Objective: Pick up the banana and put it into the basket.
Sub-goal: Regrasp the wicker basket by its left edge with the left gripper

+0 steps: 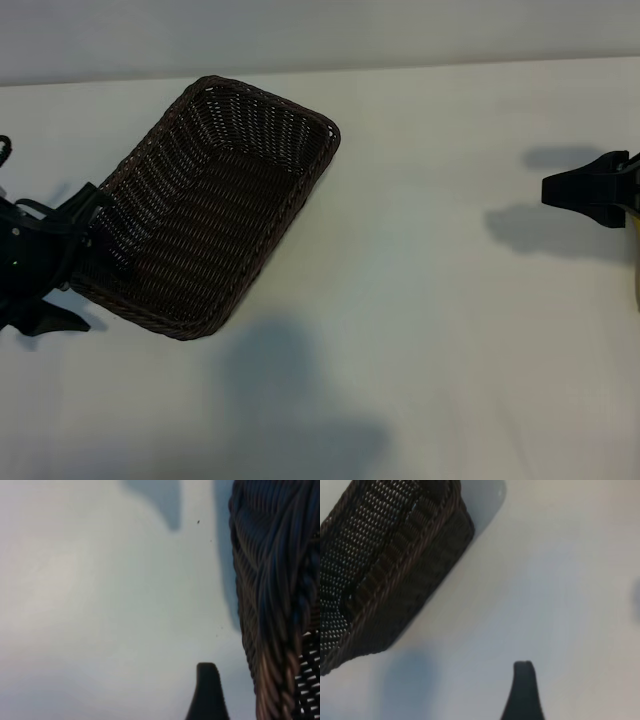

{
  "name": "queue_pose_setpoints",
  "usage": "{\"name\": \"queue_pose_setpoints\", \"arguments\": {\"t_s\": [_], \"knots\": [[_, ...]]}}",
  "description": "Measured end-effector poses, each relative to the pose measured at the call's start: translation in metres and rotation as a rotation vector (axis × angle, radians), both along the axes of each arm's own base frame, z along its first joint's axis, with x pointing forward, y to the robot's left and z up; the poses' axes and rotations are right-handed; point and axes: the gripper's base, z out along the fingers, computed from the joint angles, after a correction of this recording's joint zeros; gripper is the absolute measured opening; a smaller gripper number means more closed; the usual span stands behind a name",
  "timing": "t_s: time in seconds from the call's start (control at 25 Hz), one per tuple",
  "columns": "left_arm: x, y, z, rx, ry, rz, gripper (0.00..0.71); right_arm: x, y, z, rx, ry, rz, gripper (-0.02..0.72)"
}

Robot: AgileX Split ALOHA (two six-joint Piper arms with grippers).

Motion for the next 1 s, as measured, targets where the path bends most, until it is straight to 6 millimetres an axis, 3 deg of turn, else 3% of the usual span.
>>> {"name": "queue_pose_setpoints", "arguments": {"t_s": [0.4,0.64,0.88,1.0], "knots": [[0.017,-0.002,-0.028,-0.002,0.005,0.009,0.570,0.000,0.000,0.000,-0.002,-0.002,-0.003,0.570],[0.023,-0.021,-0.047,0.016,0.011,-0.029,0.570,0.000,0.000,0.000,-0.003,-0.003,-0.005,0.570],[0.027,-0.035,-0.049,0.025,-0.030,0.019,0.560,0.000,0.000,0.000,-0.004,-0.003,-0.006,0.570],[0.028,-0.033,-0.049,0.035,-0.034,0.047,0.514,0.000,0.000,0.000,-0.004,-0.003,-0.006,0.570]]}}
